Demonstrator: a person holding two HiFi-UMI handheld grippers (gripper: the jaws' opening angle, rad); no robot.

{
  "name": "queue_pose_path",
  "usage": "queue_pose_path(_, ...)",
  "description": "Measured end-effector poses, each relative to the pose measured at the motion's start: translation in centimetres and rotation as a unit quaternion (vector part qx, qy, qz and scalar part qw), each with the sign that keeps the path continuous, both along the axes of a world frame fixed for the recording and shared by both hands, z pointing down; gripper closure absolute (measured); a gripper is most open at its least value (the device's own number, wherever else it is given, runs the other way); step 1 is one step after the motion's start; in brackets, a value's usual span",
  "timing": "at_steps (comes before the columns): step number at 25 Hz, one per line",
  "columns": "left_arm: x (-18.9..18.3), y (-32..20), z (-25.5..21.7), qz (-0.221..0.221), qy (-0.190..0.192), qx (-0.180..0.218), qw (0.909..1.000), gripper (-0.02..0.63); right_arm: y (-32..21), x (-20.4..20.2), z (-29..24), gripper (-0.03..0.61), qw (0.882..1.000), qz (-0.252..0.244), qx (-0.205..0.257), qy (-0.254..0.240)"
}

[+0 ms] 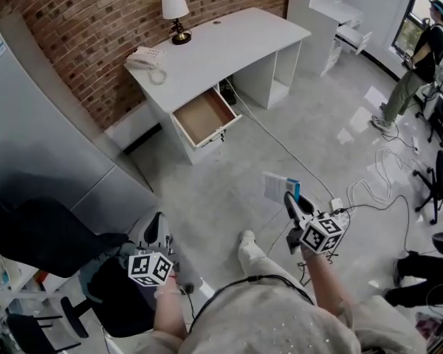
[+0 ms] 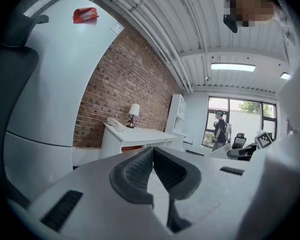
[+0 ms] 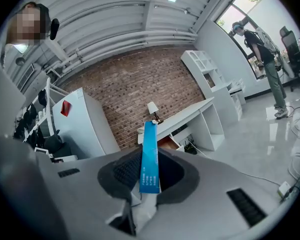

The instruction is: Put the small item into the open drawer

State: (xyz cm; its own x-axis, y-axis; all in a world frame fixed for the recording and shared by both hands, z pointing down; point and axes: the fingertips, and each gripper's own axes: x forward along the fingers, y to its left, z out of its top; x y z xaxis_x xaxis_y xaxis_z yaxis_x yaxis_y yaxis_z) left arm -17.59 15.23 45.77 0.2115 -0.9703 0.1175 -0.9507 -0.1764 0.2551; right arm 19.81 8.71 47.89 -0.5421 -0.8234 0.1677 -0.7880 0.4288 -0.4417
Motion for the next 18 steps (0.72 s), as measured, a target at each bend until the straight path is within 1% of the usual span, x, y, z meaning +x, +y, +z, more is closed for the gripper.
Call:
queue_pose_path(8,1.0,-5.7,1.7,-0.001,0.005,-0.024,0.9997,0.607,-6.1,-0.2,1.5,0.503,1.000,-0.018,-0.024,0.009)
queue_pose_path(18,0.7,-10.9,2.7,-0.017,0.008,-0.045,0.9988,0.607,-12.8,-2.0,3.1,0.503,0.998,-0.050,-0.044,0.011)
